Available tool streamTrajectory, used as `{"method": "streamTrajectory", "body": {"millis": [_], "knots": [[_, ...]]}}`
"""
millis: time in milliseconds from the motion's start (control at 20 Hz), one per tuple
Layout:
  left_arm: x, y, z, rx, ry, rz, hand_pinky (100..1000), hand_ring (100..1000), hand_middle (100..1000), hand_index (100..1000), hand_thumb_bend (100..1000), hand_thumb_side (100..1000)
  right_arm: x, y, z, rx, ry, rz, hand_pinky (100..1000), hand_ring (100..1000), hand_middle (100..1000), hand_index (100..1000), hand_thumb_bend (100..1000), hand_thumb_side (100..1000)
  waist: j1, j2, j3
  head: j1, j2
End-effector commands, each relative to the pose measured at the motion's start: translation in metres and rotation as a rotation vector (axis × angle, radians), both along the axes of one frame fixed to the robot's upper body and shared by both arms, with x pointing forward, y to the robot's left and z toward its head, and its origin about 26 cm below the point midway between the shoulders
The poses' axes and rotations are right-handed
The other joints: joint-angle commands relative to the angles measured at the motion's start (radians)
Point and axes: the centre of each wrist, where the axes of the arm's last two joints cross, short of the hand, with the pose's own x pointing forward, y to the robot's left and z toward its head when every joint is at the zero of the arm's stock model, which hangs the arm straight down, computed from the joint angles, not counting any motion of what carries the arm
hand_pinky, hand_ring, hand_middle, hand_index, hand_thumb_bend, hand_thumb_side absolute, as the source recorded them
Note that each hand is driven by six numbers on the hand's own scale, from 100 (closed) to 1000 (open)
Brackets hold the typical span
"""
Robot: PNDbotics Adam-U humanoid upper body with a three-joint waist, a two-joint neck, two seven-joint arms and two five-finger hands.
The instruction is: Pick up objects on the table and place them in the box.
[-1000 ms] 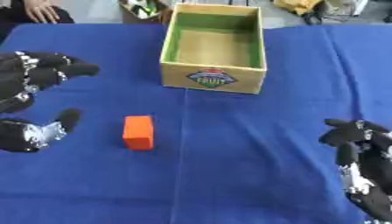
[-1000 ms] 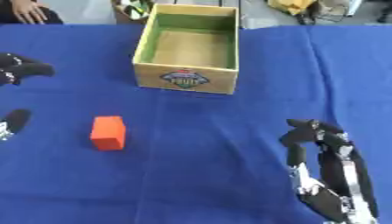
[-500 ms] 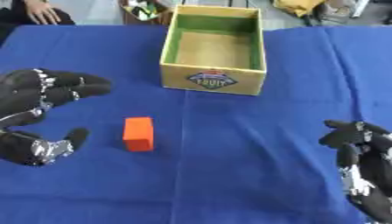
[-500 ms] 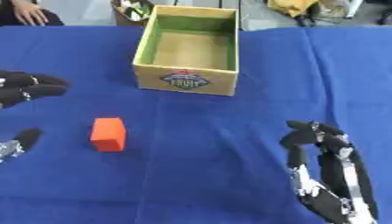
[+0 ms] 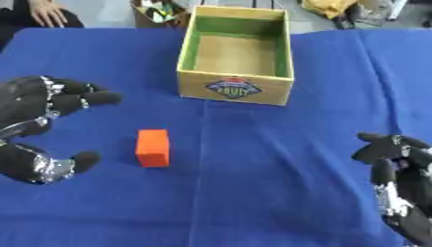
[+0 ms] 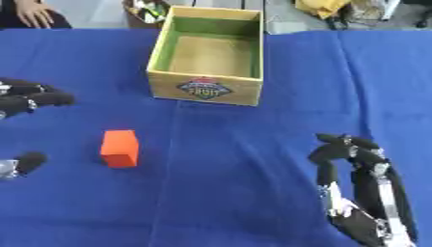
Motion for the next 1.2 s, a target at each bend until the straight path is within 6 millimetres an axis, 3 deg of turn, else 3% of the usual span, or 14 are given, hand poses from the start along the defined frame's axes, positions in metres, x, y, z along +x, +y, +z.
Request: {"method": "streamTrajectory", "body": {"millis": [50, 100, 250, 550, 700, 1050, 1200], "knots": [[0.010, -0.001, -0.003, 0.177, 0.079, -0.065, 532, 777, 804, 1000, 146, 1000, -0.001, 0.001, 0.006, -0.006, -0.018, 0.001, 769, 511, 455, 538, 100, 507, 0.005, -0.019, 0.001, 0.006, -0.002], [0.014, -0.001, -0.005, 0.188, 0.104, -0.072, 526, 779, 825, 1000, 117, 1000, -0.001, 0.001, 0.006, -0.006, -0.016, 0.000, 770, 510, 454, 537, 100, 506, 0.006, -0.019, 0.001, 0.008, -0.001], [0.021, -0.003, -0.008, 0.202, 0.159, -0.084, 526, 788, 875, 1000, 158, 1000, -0.001, 0.000, 0.006, -0.005, -0.010, -0.004, 770, 508, 452, 535, 100, 504, 0.009, -0.021, 0.003, 0.009, 0.000], [0.034, -0.007, -0.010, 0.231, 0.196, -0.081, 567, 812, 902, 1000, 400, 1000, -0.002, 0.000, 0.005, -0.003, -0.004, -0.013, 770, 506, 449, 533, 100, 503, 0.016, -0.024, 0.001, 0.009, 0.007], [0.040, -0.010, -0.015, 0.247, 0.208, -0.081, 576, 817, 895, 1000, 451, 1000, -0.002, 0.000, 0.005, -0.004, -0.001, -0.013, 770, 505, 446, 531, 100, 500, 0.019, -0.023, -0.004, 0.010, 0.010], [0.049, -0.011, -0.018, 0.246, 0.225, -0.078, 561, 808, 882, 1000, 358, 1000, -0.001, 0.000, 0.006, -0.002, 0.005, -0.016, 769, 502, 443, 529, 100, 497, 0.024, -0.024, -0.007, 0.012, 0.010], [0.054, -0.013, -0.020, 0.252, 0.249, -0.072, 571, 819, 900, 1000, 384, 1000, -0.001, 0.000, 0.006, -0.001, 0.006, -0.018, 768, 501, 441, 528, 100, 496, 0.025, -0.024, -0.008, 0.013, 0.013]]}}
